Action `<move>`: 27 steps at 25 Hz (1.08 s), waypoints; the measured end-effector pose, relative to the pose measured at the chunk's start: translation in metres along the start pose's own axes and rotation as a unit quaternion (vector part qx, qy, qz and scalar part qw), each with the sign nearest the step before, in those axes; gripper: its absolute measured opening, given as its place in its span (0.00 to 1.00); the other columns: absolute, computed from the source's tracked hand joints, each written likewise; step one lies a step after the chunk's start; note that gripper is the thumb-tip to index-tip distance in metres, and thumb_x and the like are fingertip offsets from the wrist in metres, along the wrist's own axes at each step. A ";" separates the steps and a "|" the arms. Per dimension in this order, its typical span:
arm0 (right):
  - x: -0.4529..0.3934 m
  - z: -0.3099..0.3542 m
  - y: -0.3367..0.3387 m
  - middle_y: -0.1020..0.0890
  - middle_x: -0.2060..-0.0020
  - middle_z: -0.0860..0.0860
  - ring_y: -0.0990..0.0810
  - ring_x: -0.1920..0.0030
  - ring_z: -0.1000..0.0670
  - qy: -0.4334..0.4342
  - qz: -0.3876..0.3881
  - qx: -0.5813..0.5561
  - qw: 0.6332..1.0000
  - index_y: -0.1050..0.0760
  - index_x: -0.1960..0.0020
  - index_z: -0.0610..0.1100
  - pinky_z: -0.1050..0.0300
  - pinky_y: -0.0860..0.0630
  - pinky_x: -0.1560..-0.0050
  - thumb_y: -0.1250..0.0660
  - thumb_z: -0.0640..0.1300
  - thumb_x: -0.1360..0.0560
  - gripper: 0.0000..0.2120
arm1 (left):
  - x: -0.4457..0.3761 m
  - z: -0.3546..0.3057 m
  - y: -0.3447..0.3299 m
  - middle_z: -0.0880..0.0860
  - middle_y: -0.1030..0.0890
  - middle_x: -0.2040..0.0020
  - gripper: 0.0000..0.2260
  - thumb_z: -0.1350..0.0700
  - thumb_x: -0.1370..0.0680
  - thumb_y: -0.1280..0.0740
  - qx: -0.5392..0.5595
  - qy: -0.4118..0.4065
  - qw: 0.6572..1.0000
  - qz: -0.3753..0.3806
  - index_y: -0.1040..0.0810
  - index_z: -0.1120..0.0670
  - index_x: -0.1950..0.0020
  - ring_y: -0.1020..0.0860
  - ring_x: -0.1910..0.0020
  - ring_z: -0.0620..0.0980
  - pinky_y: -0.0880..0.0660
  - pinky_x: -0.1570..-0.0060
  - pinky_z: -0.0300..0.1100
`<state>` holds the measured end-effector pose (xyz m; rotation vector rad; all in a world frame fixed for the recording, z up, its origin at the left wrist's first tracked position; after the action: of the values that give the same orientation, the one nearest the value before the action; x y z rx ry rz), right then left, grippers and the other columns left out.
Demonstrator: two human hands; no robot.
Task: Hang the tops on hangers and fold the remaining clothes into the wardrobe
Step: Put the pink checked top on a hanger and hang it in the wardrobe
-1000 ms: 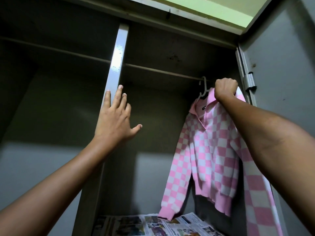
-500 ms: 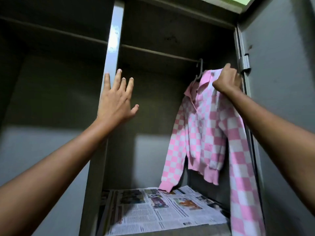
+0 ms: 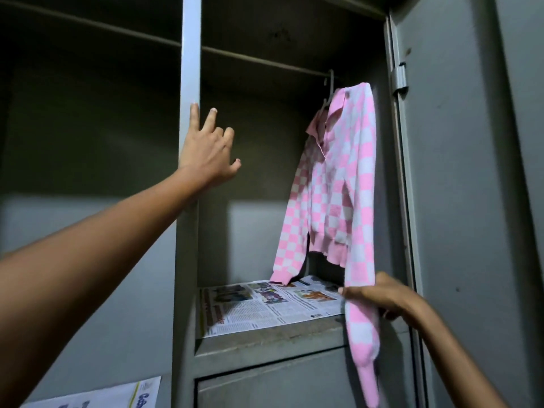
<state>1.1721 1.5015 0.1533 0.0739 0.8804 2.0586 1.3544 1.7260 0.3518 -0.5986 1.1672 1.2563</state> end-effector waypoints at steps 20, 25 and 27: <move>-0.108 0.002 -0.040 0.27 0.55 0.45 0.29 0.62 0.49 -0.130 -0.054 -0.549 0.824 0.28 0.49 0.41 0.59 0.27 0.56 0.42 0.36 0.21 0.05 | 0.008 -0.002 -0.006 0.55 0.17 0.56 0.23 0.42 0.22 0.44 -0.029 -0.019 0.999 0.027 0.20 0.57 0.62 0.31 0.32 0.58 0.61 0.29 0.61; -0.110 -0.013 -0.029 0.27 0.42 0.42 0.25 0.55 0.45 -0.131 -0.096 -0.589 0.791 0.34 0.31 0.41 0.61 0.23 0.75 0.41 0.44 0.20 0.19 | 0.009 -0.002 -0.003 0.54 0.18 0.60 0.23 0.41 0.22 0.44 -0.020 -0.011 0.999 0.039 0.25 0.56 0.68 0.28 0.36 0.57 0.63 0.29 0.60; -0.098 -0.010 -0.027 0.26 0.40 0.39 0.24 0.46 0.40 -0.142 -0.069 -0.593 0.789 0.37 0.29 0.38 0.64 0.21 0.60 0.45 0.41 0.19 0.19 | 0.009 -0.002 -0.001 0.54 0.18 0.61 0.23 0.41 0.22 0.44 -0.017 -0.013 0.999 0.040 0.23 0.56 0.65 0.26 0.39 0.56 0.63 0.29 0.60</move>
<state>1.2481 1.4334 0.1546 -0.3469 -0.6652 2.0312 1.3540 1.7279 0.3426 -0.5638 1.1601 1.3495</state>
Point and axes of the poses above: each hand's wrist, its own x-axis away from the middle knuckle, its own y-axis out of the back of the hand, z = x × y, the point moved 2 cm from there along -x, towards the middle knuckle
